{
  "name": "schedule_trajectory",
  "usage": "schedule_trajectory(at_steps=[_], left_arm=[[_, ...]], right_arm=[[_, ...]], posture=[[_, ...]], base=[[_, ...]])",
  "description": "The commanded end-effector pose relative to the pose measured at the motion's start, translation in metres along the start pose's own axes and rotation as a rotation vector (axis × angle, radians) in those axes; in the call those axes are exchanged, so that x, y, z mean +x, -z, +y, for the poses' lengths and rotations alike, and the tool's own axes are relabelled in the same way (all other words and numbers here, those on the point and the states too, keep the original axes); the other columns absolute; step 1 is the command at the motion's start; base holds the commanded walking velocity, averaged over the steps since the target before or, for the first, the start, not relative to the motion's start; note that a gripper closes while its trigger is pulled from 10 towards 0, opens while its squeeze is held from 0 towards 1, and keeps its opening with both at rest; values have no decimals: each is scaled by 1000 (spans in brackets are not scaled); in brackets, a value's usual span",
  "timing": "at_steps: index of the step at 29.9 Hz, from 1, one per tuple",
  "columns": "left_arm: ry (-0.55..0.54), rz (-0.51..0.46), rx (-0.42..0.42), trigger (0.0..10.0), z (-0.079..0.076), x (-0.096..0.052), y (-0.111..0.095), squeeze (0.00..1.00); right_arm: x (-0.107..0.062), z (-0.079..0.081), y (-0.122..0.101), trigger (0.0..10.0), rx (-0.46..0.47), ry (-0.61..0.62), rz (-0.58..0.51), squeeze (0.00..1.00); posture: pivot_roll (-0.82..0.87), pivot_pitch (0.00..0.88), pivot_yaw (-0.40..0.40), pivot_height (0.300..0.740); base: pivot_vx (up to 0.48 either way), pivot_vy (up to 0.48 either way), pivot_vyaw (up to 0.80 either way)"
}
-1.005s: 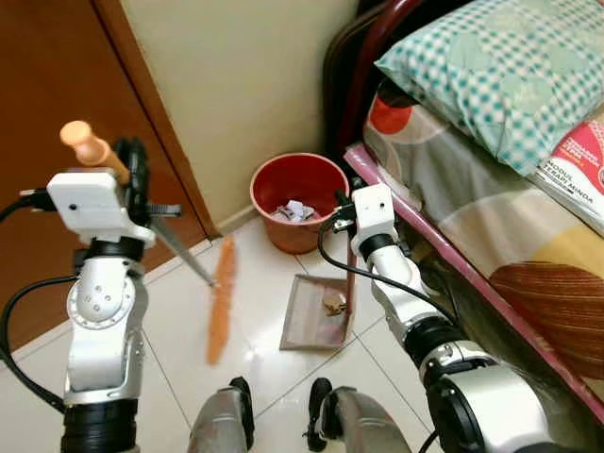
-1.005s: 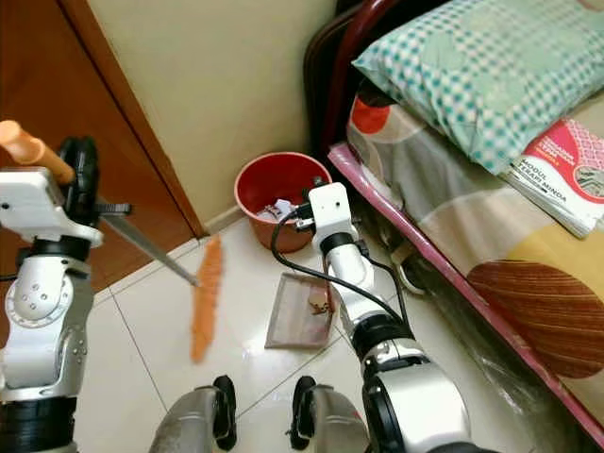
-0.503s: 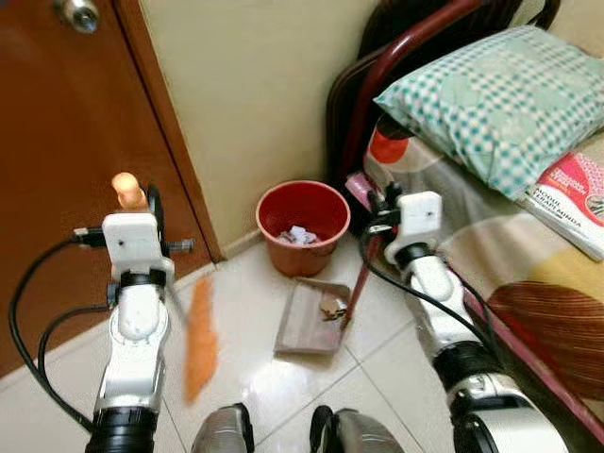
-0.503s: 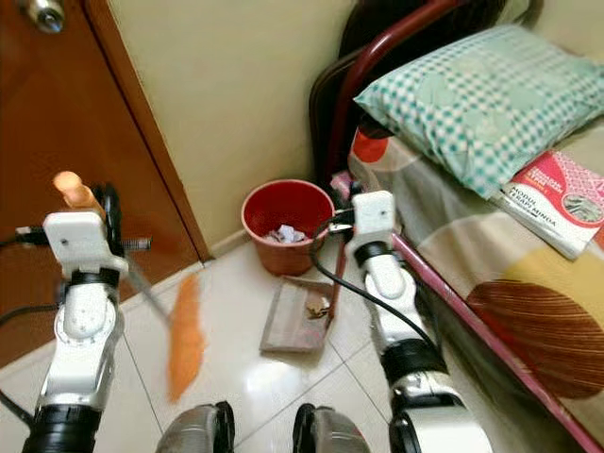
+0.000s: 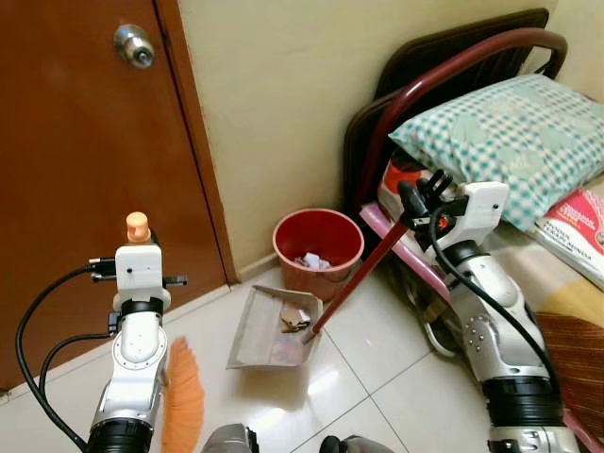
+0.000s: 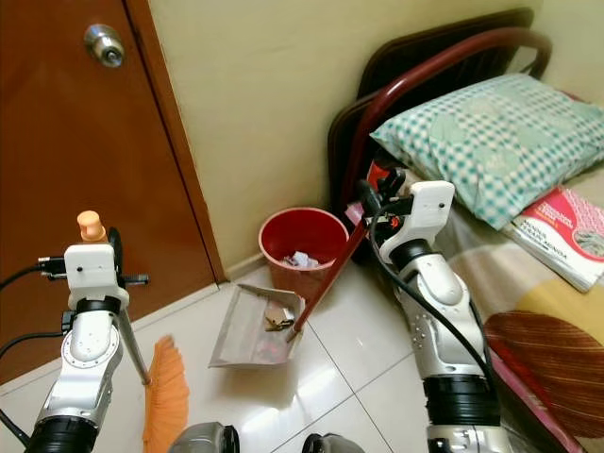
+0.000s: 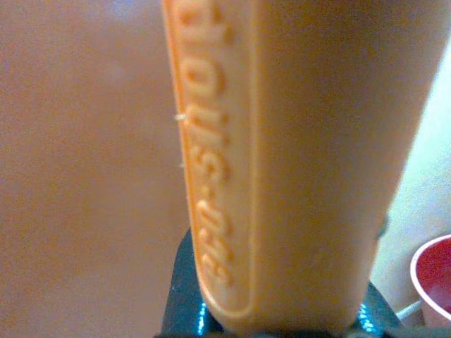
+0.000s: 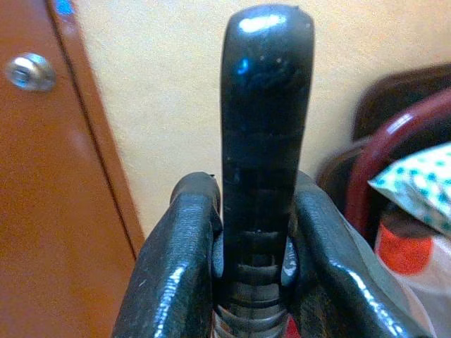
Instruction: Sweep floor
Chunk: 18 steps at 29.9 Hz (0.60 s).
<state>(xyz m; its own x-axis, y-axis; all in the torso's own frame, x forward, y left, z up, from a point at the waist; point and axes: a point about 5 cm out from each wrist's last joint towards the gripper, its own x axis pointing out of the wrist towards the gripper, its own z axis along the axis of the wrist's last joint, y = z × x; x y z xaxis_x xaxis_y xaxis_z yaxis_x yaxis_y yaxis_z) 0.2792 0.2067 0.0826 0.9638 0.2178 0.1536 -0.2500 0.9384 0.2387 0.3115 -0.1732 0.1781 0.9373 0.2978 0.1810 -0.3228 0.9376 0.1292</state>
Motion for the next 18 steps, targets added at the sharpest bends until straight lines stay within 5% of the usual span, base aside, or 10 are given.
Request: schedule_trajectory(at_steps=[1, 14, 18], left_arm=[[21, 14, 18, 10000, -5, -2, 4, 0], [17, 8, -40, 10000, -11, 3, 3, 0], [45, -4, -69, 10000, -15, 4, 2, 0]], right_arm=[[5, 1, -27, 10000, 6, -15, -83, 0], [26, -14, -111, 10000, -80, 97, -319, 0], [31, -21, -135, 10000, -192, 128, -398, 0]], posture=[[-43, 0, 8, 740], [-55, 0, 7, 740], [-56, 0, 4, 740]], base=[[0, 0, 0], [0, 0, 0], [0, 0, 0]])
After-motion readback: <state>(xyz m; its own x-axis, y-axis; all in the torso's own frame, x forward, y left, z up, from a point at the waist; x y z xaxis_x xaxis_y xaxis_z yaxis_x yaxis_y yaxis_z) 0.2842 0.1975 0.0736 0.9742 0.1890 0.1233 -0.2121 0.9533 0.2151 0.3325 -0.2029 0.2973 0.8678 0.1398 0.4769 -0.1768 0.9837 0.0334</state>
